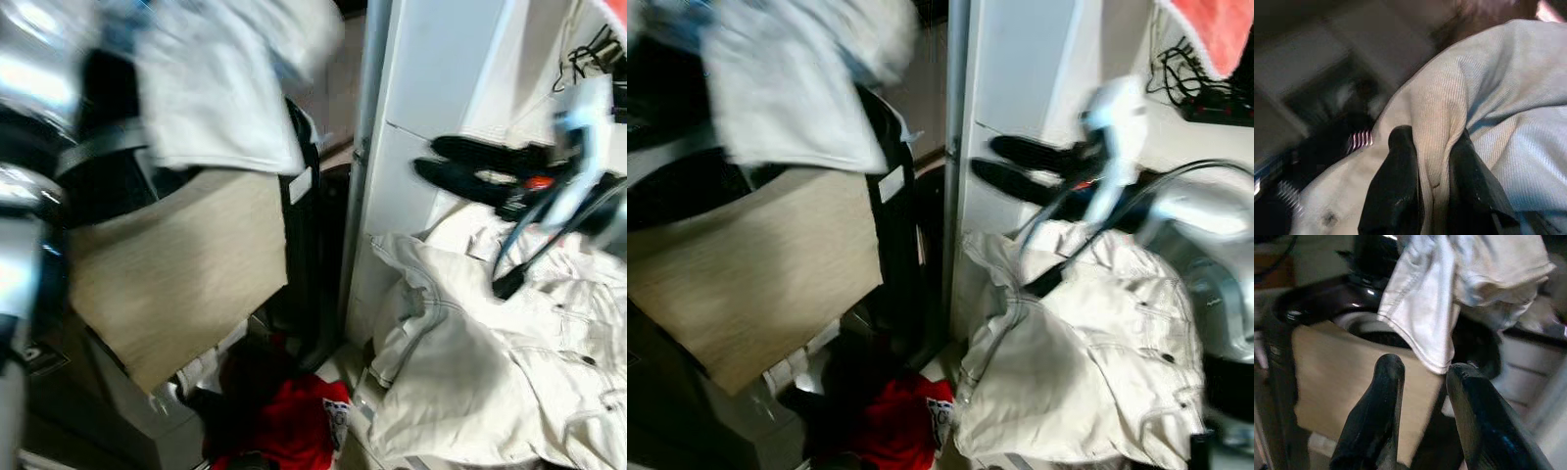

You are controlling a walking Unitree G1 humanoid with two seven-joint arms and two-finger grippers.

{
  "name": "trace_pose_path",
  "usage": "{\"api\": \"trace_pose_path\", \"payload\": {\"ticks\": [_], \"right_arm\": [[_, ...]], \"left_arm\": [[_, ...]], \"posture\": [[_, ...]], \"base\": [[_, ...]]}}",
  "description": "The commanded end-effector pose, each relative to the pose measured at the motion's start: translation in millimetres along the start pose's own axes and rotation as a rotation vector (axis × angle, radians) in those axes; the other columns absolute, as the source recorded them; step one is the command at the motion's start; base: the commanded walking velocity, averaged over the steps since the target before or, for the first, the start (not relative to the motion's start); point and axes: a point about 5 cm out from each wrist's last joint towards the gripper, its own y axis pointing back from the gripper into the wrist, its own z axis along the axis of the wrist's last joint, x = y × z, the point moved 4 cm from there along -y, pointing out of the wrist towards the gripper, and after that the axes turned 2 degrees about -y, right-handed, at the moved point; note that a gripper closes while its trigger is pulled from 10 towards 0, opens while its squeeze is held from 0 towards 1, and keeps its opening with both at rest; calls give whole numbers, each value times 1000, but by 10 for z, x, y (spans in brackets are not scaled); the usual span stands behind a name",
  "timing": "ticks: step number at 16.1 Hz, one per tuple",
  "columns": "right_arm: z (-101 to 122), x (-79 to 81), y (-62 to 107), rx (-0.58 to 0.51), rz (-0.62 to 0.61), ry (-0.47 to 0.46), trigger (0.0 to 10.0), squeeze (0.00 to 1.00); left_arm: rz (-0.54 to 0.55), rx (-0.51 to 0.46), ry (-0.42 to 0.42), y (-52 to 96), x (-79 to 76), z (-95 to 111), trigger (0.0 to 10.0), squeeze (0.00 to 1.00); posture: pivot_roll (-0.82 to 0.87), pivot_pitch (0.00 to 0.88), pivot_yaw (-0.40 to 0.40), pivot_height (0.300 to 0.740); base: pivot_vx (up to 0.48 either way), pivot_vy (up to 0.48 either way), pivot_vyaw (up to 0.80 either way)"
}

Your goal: Clothes washing

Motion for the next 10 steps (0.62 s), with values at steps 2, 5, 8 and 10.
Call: {"api": "trace_pose_path", "payload": {"ticks": [2,5,8,10], "right_arm": [[-37,155,-107,12,41,4,10000,0],[-148,324,-182,38,83,-24,10000,0],[-268,481,-257,81,129,-38,10000,0],[-274,486,-275,82,129,-42,10000,0]], "left_arm": [[-112,238,-45,92,-266,-575,10000,0],[-31,339,-72,195,-113,-860,10000,1000],[-87,449,-6,295,-137,-1071,10000,1000],[-89,444,24,290,-145,-1064,10000,1000]], "posture": [[-112,0,69,740],[-112,0,69,740],[-110,0,68,740],[-104,0,63,740]], "base": [[0,0,0],[0,0,0],[0,0,0],[0,0,0]]}}
